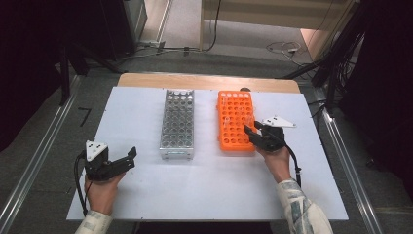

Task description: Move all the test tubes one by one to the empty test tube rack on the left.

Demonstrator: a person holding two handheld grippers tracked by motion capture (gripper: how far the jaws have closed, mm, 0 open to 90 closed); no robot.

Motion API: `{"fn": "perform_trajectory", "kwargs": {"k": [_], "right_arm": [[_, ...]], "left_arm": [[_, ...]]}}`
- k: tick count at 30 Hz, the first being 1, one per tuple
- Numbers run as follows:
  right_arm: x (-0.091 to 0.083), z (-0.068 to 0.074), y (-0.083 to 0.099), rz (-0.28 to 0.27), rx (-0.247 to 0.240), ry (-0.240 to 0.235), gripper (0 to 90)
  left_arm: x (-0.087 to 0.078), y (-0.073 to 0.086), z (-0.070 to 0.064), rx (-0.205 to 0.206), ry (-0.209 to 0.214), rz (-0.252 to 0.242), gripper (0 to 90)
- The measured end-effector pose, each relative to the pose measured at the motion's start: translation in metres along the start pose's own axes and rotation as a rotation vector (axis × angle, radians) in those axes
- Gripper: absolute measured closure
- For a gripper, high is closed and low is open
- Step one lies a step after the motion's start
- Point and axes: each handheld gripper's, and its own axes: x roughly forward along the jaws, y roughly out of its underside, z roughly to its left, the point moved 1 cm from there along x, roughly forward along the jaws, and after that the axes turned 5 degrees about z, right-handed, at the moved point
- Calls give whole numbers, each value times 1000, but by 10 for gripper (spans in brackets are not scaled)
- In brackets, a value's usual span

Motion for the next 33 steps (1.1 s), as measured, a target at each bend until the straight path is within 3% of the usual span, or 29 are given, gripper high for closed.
{"fn": "perform_trajectory", "kwargs": {"k": [16, 24, 33], "right_arm": [[19, 6, -3, 41, -10, 24, 653], [21, 6, -3, 44, -13, 32, 727], [11, 7, -9, 12, -24, 34, 731]], "left_arm": [[0, 0, 1, -5, 5, 2, 55], [0, 0, 0, -4, 5, 7, 55], [0, 0, -1, -6, 4, 7, 55]]}}
